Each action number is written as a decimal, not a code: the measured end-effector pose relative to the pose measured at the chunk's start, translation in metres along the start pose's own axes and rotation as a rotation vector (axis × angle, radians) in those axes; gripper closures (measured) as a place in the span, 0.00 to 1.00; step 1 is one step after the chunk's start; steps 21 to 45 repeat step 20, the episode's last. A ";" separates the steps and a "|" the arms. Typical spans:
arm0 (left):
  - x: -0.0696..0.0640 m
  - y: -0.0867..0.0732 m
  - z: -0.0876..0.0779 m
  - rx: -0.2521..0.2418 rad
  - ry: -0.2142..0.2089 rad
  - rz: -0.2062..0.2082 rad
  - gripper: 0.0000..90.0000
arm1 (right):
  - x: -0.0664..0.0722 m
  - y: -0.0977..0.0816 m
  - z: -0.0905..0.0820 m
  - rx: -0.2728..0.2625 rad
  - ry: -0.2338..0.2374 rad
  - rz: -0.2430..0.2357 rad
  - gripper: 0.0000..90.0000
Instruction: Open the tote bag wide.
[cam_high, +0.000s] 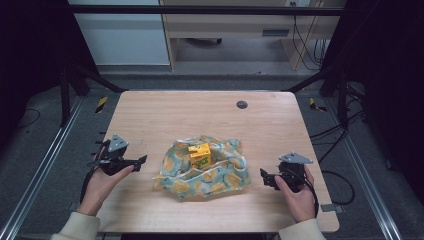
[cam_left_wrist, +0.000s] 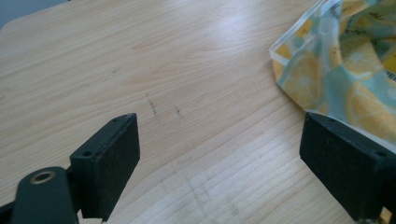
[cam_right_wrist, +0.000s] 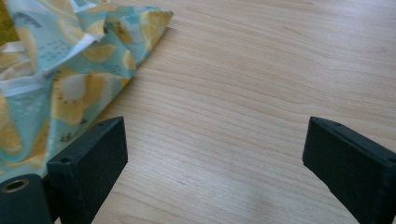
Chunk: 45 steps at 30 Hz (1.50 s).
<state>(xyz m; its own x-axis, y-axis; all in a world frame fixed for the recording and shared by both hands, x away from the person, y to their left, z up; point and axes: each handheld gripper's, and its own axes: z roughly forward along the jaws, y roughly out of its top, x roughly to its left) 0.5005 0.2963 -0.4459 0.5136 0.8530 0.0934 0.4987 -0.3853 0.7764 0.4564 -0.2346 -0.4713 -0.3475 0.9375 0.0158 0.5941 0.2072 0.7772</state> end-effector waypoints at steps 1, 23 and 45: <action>0.002 -0.001 0.000 0.006 0.001 0.000 0.13 | -0.001 0.000 0.001 0.006 -0.006 0.010 0.08; 0.013 -0.030 0.013 0.101 0.015 0.001 0.10 | -0.014 -0.005 0.014 0.085 -0.065 0.007 0.09; 0.013 -0.030 0.013 0.101 0.015 0.001 0.10 | -0.014 -0.005 0.014 0.085 -0.065 0.007 0.09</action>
